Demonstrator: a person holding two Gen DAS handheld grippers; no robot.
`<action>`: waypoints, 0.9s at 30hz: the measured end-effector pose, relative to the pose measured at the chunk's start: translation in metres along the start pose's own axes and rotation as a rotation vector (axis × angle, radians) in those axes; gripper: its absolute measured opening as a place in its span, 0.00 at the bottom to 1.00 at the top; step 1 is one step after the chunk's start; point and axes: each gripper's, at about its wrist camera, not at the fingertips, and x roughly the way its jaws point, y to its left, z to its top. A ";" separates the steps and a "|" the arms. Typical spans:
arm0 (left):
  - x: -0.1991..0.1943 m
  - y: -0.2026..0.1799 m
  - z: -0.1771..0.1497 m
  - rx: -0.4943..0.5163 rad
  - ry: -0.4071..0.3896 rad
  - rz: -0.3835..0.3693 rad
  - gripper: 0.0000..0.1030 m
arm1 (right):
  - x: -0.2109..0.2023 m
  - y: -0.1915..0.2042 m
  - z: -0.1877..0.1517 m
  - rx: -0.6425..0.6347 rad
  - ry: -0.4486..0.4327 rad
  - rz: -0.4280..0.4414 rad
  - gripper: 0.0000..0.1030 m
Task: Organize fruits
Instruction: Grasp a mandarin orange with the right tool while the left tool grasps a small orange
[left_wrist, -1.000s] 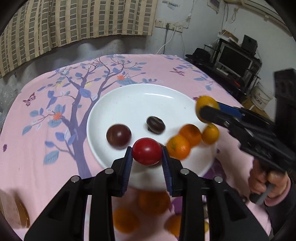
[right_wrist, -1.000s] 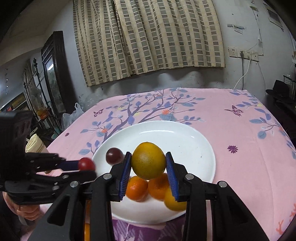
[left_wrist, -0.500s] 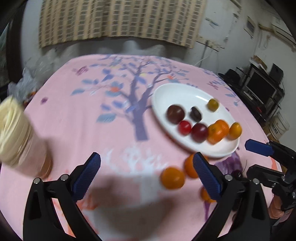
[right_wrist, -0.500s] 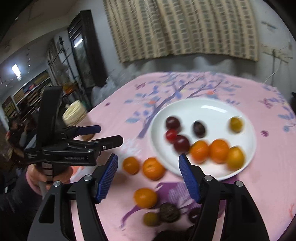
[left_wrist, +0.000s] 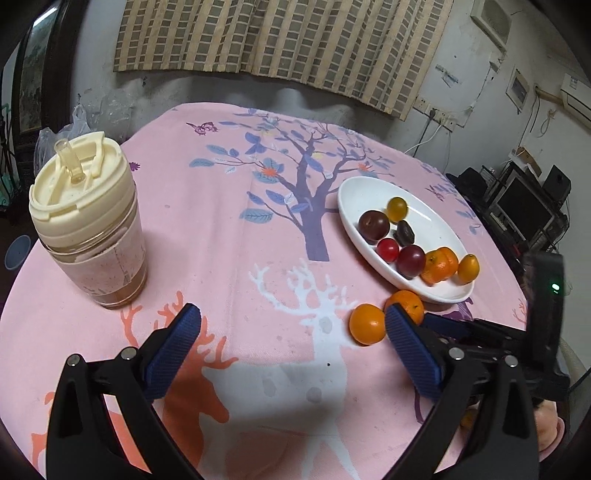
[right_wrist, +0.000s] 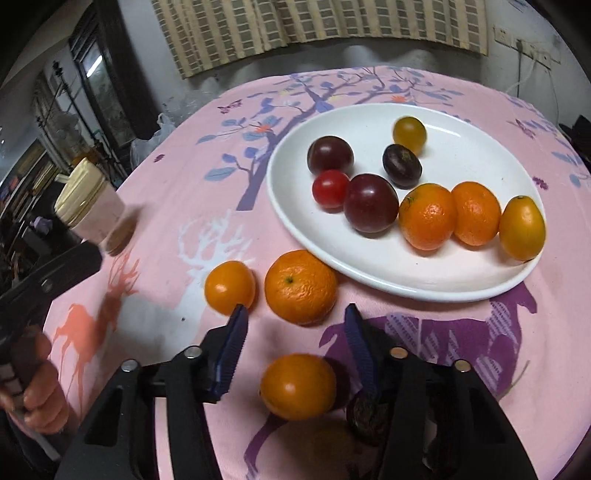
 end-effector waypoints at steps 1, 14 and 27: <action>-0.001 0.000 0.000 -0.002 -0.001 -0.005 0.95 | 0.003 -0.002 0.001 0.018 0.002 0.004 0.44; 0.004 0.009 -0.002 -0.037 0.016 0.024 0.95 | -0.001 0.002 0.008 0.057 -0.003 0.068 0.41; 0.049 -0.059 -0.024 0.288 0.070 -0.034 0.67 | -0.085 -0.033 0.007 0.115 -0.231 0.111 0.41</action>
